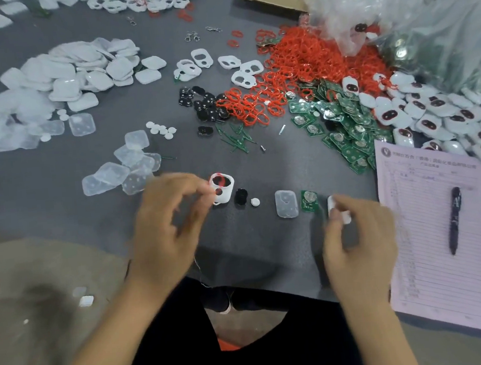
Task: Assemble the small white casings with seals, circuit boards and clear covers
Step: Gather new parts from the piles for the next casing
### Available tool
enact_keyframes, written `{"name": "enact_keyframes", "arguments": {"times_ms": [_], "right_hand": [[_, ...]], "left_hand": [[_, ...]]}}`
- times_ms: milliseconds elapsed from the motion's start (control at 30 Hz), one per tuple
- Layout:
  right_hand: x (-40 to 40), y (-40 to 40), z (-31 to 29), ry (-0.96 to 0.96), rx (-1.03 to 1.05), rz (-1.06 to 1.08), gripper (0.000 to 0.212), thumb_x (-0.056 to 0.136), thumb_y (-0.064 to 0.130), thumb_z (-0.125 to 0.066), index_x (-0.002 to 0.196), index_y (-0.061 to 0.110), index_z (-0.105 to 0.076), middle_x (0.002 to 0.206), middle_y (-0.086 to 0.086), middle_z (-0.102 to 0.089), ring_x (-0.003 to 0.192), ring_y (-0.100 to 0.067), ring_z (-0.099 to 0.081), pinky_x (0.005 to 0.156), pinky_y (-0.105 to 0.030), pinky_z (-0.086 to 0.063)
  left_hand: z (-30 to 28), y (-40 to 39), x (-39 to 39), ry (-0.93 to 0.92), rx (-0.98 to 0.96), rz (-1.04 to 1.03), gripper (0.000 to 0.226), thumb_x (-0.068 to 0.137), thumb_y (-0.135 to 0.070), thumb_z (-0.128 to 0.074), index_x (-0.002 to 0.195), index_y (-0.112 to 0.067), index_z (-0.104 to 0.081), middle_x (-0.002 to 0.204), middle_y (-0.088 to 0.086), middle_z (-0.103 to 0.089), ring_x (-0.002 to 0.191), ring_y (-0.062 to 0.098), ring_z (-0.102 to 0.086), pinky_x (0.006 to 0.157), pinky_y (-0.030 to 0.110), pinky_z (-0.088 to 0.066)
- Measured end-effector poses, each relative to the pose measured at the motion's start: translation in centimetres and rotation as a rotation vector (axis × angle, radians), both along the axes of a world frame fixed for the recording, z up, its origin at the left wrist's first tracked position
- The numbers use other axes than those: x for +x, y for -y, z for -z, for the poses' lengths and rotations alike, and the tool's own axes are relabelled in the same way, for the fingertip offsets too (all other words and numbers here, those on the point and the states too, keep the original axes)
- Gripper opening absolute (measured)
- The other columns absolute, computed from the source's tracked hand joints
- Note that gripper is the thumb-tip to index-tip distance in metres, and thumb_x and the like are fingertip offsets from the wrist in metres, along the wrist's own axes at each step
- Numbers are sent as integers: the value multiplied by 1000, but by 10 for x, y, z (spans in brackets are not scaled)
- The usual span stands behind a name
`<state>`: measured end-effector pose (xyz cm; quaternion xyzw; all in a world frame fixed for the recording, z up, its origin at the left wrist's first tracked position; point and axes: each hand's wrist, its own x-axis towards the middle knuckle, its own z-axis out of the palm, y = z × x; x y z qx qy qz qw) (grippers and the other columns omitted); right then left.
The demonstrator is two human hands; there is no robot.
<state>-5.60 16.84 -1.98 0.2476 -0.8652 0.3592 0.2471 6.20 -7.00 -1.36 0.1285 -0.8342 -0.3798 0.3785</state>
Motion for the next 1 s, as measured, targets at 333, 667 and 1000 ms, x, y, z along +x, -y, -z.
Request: {"name": "enact_keyframes", "arguments": {"times_ms": [333,667,1000], "right_hand": [[35,55,-22,859,-673,-270,20,93,37,-73,104,23,-80,89,7,-78,71,-4,-66,55,-18,-51],[21,40,-1,709,-422,-226,29,93,13,-76,112,35,-77,92,14,-77,79,-8,-75,53,-32,-62],[21,40,9,636,-390,-269,31,89,41,-70,119,46,-71,100,17,-75,90,-16,-75,61,-42,-64]], "left_hand": [[-2,-77,-22,101,277,121,15,105,-36,-55,109,-28,-67,102,-19,-65,93,6,-63,80,11,-42],[-9,-25,-30,297,-132,-212,35,98,-43,-62,129,-28,-61,102,-18,-67,98,10,-58,73,32,-46],[-11,15,-22,602,-160,-64,19,95,-42,-68,110,-29,-69,110,-13,-55,105,13,-56,75,33,-44]]}}
